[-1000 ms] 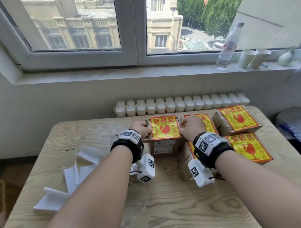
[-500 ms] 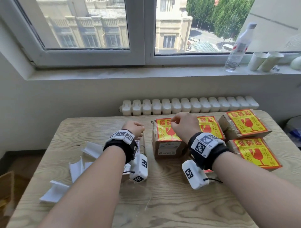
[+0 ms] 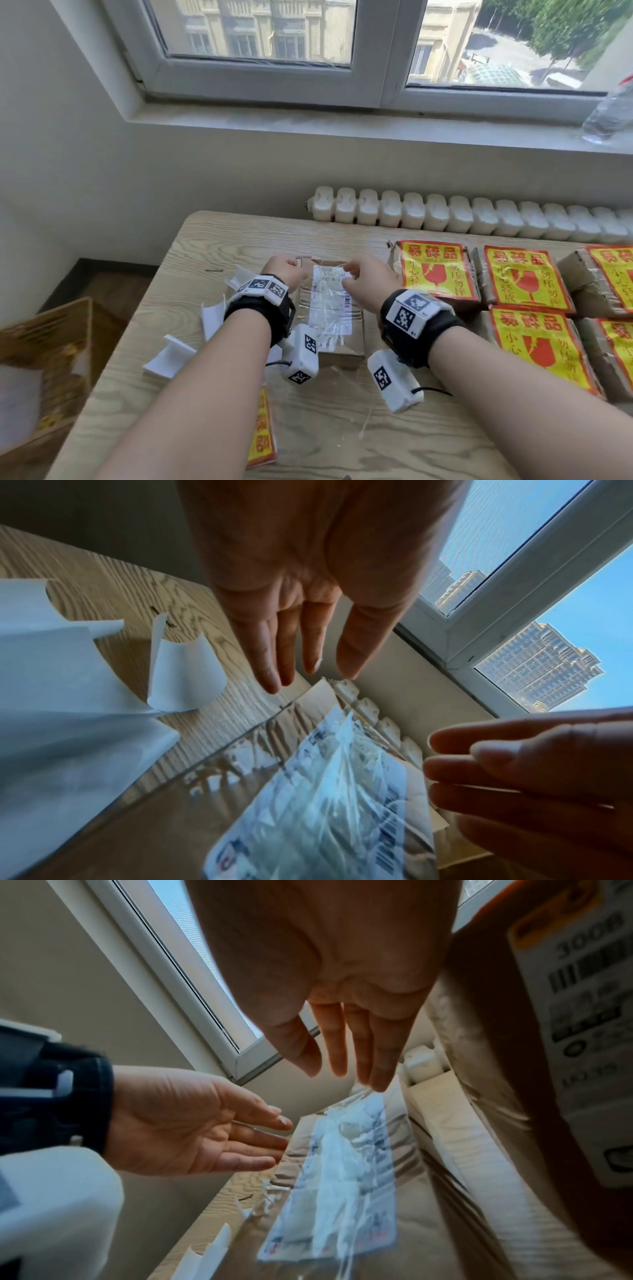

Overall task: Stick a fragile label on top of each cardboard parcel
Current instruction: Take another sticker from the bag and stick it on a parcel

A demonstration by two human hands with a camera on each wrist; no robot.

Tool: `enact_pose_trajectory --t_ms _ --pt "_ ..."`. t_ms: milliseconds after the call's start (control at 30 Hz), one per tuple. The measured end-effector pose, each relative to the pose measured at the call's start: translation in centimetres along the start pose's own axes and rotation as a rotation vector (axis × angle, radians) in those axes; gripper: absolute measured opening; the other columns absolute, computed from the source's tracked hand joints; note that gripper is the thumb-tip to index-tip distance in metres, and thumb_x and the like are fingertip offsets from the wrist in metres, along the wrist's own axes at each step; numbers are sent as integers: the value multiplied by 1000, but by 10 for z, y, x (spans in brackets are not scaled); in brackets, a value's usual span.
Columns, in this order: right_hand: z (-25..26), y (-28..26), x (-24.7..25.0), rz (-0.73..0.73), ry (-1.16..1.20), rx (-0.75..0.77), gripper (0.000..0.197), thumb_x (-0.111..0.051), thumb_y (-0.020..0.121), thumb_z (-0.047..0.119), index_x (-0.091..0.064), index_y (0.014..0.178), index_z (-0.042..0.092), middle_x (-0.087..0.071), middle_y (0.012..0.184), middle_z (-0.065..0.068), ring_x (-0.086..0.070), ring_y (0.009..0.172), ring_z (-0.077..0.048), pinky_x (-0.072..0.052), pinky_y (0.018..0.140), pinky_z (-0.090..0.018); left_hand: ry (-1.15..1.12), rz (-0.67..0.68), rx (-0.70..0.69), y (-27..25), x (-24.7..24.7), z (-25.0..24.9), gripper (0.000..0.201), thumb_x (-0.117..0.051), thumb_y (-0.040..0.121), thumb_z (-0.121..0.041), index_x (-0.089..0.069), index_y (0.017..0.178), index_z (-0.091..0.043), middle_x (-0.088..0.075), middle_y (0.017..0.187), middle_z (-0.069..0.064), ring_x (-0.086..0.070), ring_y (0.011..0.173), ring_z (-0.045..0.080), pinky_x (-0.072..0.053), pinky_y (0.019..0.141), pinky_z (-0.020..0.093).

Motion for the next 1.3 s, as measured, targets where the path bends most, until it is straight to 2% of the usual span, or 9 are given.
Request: enact_pose_trajectory --t_ms 167,233,367,633,733,867,967,1167,1300 --pt "-3 10 -5 -5 -63 -64 46 -49 92 17 -45 136 7 -53 136 -12 -49 125 -28 -40 101 -35 36 112 61 18 -12 15 14 -63 72 -16 -51 65 -16 -44 66 3 -43 66 19 -40 67 34" --pt "-7 15 -7 -9 -30 -111 46 -48 91 17 -43 135 5 -54 133 -13 -52 120 -29 -43 96 -35 17 150 55 38 -21 28 18 -62 61 -24 -62 79 -18 -58 78 6 -54 76 19 -51 76 37" --pt "-17 20 -22 42 43 -185 37 -48 90 14 -41 126 7 -62 113 -13 -57 94 -27 -47 78 -32 9 149 31 34 -22 23 21 -65 74 -18 -71 91 -8 -71 94 16 -67 87 28 -53 91 47" --pt "-22 17 -32 102 66 -209 53 -47 91 14 -25 139 9 -61 109 -13 -58 92 -27 -47 73 -32 -83 128 76 19 -15 15 17 -68 79 -13 -67 96 -13 -69 95 9 -66 100 29 -53 94 42" --pt "-20 18 -30 92 91 -216 52 -49 91 16 -27 137 9 -61 112 -13 -61 99 -29 -50 78 -35 -168 115 111 15 -11 14 14 -70 83 -21 -59 78 -14 -64 92 7 -64 100 26 -54 91 39" --pt "-11 14 -25 50 103 -177 52 -53 88 20 -31 135 11 -63 108 -12 -64 95 -28 -54 81 -41 -250 96 133 6 0 8 46 -75 75 -40 -67 105 -7 -69 107 11 -68 94 24 -60 76 34" --pt "-3 8 -14 17 94 -138 59 -55 88 20 -26 139 11 -61 112 -12 -63 96 -28 -52 74 -36 -263 89 116 -5 13 1 49 -75 69 -48 -67 100 -10 -72 99 9 -70 87 23 -60 80 40" --pt "8 -7 11 -15 105 -73 71 -69 82 21 -28 139 10 -56 120 -9 -54 93 -19 -49 74 -31 -210 100 39 -39 30 -14 85 -78 59 -55 -50 132 -22 -60 123 2 -55 115 21 -55 83 42" --pt "14 -27 19 -1 79 -41 82 -76 72 9 -30 140 13 -54 122 -10 -58 98 -24 -54 81 -37 -227 34 -8 -63 36 -16 56 -72 76 -44 -51 124 -24 -50 127 3 -49 114 23 -52 93 48"
Point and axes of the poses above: each hand's wrist, its own y-axis towards the middle knuckle, its own x-axis out of the back of the hand, z = x × y, the point moved 5 cm from there along y, towards the middle knuckle
